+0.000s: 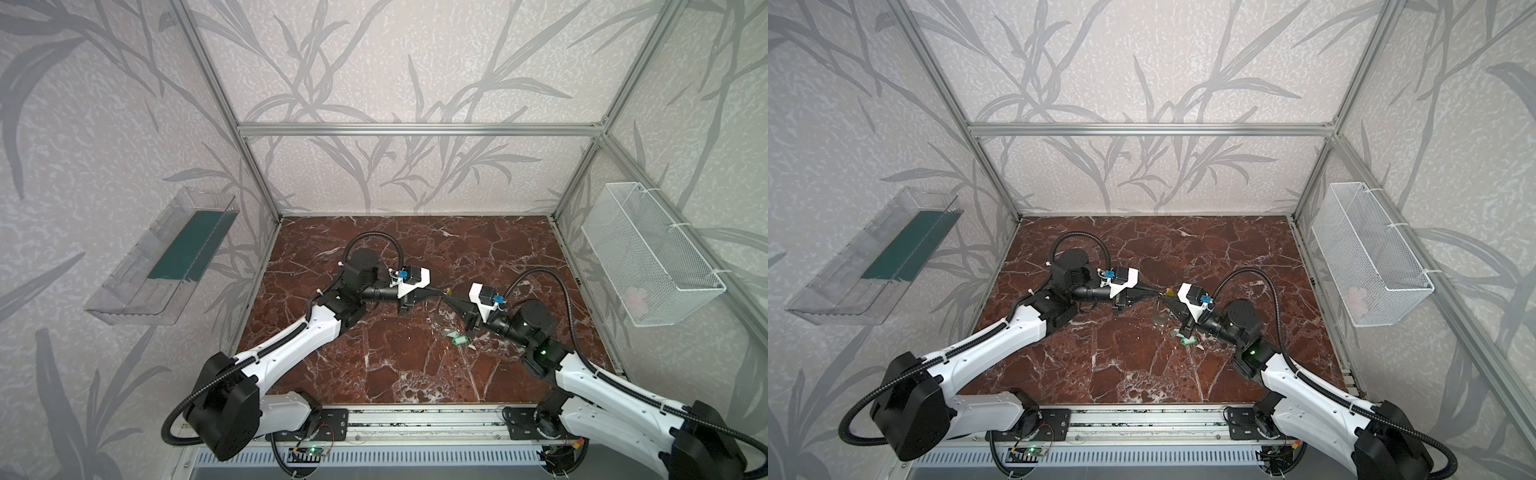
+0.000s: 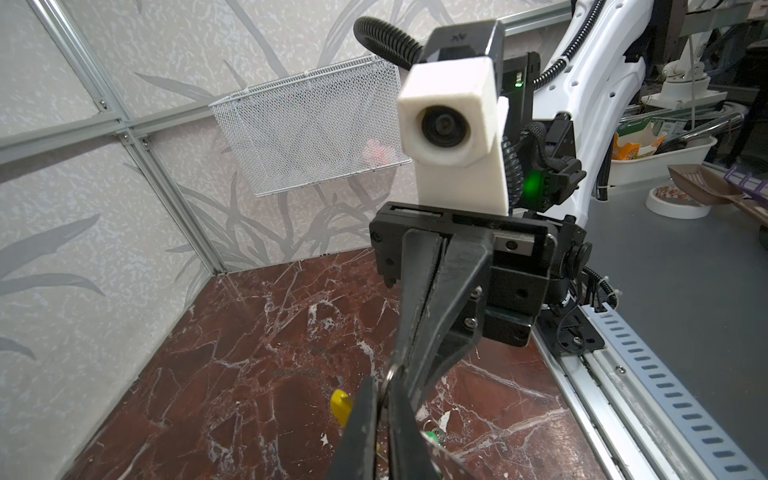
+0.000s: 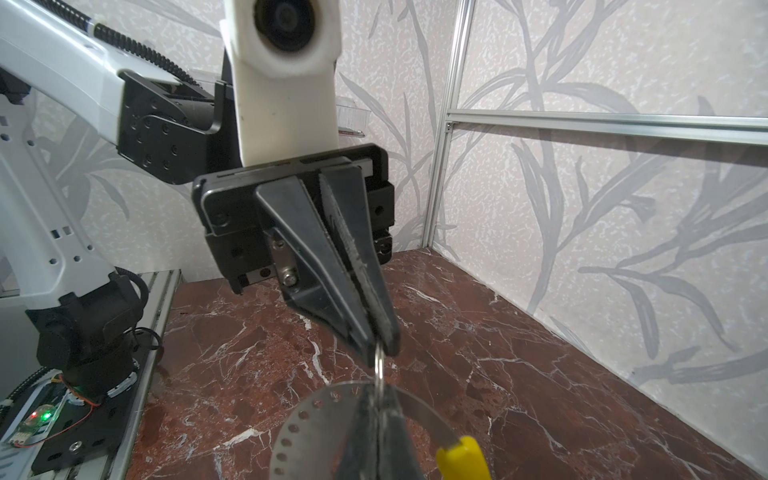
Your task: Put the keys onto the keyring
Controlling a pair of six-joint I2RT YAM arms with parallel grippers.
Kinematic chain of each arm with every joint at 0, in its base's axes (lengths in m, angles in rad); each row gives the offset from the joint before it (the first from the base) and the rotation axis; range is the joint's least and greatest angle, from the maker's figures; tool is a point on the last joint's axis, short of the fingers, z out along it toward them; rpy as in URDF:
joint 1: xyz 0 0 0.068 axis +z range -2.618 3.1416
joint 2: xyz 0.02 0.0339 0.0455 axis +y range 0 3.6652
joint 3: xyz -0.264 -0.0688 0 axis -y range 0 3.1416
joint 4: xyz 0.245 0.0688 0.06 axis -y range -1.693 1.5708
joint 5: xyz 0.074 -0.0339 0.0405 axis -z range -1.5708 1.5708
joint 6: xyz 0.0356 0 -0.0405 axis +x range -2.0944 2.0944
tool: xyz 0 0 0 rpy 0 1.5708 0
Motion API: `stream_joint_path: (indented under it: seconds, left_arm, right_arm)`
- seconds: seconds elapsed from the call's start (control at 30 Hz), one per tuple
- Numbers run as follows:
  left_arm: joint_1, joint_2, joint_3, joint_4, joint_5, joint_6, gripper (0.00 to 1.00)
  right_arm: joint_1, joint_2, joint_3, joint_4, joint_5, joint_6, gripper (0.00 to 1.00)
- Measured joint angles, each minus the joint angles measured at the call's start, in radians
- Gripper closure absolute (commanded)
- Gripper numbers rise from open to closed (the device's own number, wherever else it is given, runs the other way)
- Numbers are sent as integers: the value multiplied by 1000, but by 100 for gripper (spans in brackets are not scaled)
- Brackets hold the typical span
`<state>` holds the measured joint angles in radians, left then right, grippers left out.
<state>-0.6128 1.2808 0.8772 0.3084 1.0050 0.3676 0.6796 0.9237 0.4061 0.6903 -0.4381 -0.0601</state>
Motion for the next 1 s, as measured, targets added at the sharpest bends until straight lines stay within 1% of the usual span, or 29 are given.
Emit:
stream_joint_path:
  seconds: [0.07,0.43,0.6,0.67,0.7,0.77,0.87,1.0]
  left_arm:
    - [-1,0,0,-7,0,2,87]
    - [0,0,5,-28,10,30,100]
    - [0,6,31,-73,16,49,100]
    - [0,8,45,-103,16,64,100]
    - [-1,8,52,-122,15,73,100]
    - [-7,8,69,-171,11,94,100]
    - [-22,8,119,-294,-12,159,100]
    - [-32,8,209,-474,-74,267,100]
  right_arm:
    - [0,3,0,0,-4,0,100]
    - [-3,5,0,-1,-8,4,100]
    - [-4,4,0,1,-8,5,100]
    - [-4,3,0,1,-8,4,91]
    - [-4,2,0,-3,-7,3,85]
    - [-3,-6,3,-26,0,-12,78]
    - [-2,-42,13,-106,29,-56,77]
    - [-2,-114,45,-252,72,-138,77]
